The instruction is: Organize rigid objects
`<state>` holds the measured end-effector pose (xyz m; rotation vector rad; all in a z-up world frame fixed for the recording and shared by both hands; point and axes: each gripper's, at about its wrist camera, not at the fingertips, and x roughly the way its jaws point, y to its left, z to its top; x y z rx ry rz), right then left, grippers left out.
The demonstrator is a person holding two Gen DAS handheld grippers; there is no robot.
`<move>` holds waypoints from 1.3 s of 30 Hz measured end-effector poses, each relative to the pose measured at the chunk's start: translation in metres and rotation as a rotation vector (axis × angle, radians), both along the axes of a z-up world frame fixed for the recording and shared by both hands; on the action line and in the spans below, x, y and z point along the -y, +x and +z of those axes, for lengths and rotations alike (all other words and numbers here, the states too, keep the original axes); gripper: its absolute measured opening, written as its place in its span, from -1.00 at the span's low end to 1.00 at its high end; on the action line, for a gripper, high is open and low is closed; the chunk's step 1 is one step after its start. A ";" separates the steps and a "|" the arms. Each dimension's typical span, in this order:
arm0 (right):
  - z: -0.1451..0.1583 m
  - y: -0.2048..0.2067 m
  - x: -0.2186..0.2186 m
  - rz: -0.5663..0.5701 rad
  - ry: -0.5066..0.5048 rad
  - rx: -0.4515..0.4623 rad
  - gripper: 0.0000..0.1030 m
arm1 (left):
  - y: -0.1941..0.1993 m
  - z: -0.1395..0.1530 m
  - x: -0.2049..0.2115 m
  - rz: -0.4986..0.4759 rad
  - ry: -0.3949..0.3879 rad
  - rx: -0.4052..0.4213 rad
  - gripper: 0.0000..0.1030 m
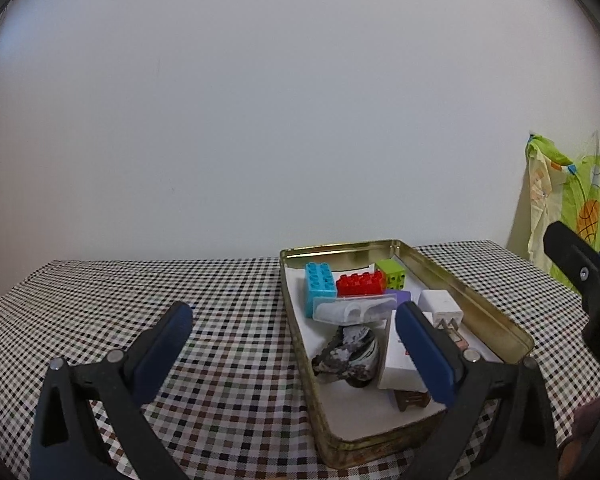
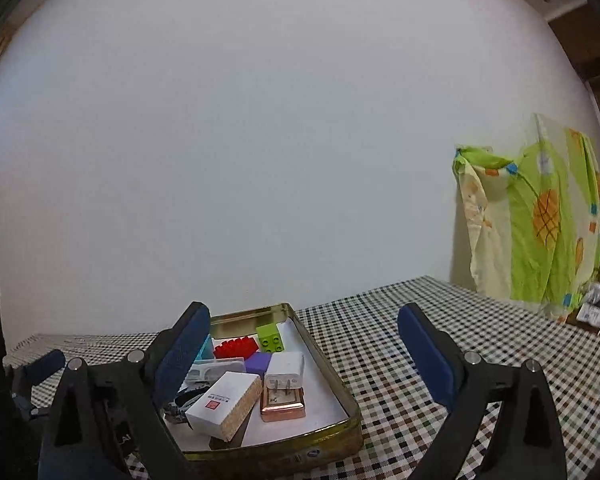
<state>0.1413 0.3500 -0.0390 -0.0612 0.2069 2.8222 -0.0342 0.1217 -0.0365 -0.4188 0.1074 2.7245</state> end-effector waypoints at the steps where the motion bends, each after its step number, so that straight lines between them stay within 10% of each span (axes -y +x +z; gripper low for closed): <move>1: 0.000 0.001 0.003 -0.002 0.011 -0.003 0.88 | 0.001 0.000 0.000 0.001 -0.001 -0.005 0.99; 39: -0.002 -0.002 0.010 0.005 0.043 -0.002 0.95 | 0.002 0.001 0.002 0.037 0.013 -0.009 0.99</move>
